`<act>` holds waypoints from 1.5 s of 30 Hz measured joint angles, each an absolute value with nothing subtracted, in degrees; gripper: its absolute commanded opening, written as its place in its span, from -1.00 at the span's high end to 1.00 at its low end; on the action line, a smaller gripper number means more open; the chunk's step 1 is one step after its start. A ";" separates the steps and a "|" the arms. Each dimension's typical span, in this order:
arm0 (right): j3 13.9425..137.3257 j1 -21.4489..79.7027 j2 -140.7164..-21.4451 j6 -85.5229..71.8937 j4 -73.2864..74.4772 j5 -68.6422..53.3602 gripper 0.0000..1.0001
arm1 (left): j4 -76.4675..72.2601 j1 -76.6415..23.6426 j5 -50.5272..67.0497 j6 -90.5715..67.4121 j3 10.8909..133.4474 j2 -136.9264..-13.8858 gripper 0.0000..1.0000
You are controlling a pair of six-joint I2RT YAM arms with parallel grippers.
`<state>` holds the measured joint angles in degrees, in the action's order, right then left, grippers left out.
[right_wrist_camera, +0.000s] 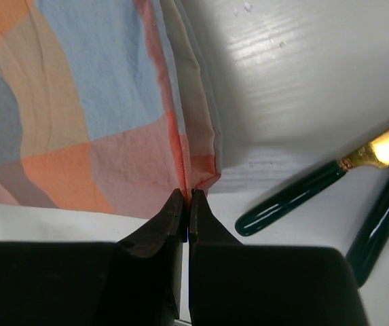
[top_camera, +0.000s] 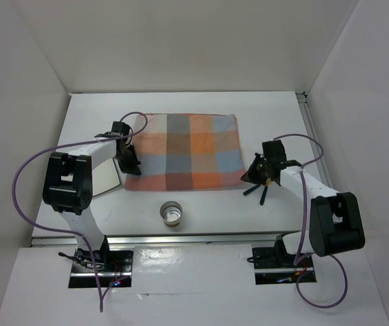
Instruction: Set the dinner table for one person
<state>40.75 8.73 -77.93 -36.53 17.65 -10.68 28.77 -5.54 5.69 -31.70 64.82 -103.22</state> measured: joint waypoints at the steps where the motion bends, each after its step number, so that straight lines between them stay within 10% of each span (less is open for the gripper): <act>1: 40.36 8.73 -77.52 -36.53 18.15 -10.68 1.00 | 28.80 -5.54 5.58 -31.73 64.82 -103.22 1.00; 27: 36.88 8.73 -73.17 -36.01 21.12 -5.28 1.00 | 32.51 -8.56 -1.02 -33.43 64.79 -99.85 1.00; 31: 36.40 8.73 -73.17 -35.81 21.32 -5.28 0.62 | 33.87 -8.56 -3.33 -34.48 64.90 -99.24 0.84; 35: 37.21 8.73 -73.17 -34.72 22.79 -4.91 -0.41 | 36.75 -8.56 -4.95 -34.89 66.59 -97.73 0.32; 39: 41.82 8.73 -73.17 -33.19 24.99 -4.12 -0.61 | 38.94 -7.53 -6.13 -34.63 71.79 -94.30 -0.21; 45: 51.31 10.09 -73.23 -31.40 25.50 -3.33 -0.70 | 39.53 0.67 -5.54 -34.41 77.71 -87.70 -0.24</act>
<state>51.31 10.09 -73.23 -31.40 25.50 -3.33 39.53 0.67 -5.54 -34.41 77.71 -87.70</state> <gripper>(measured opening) 0.839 0.618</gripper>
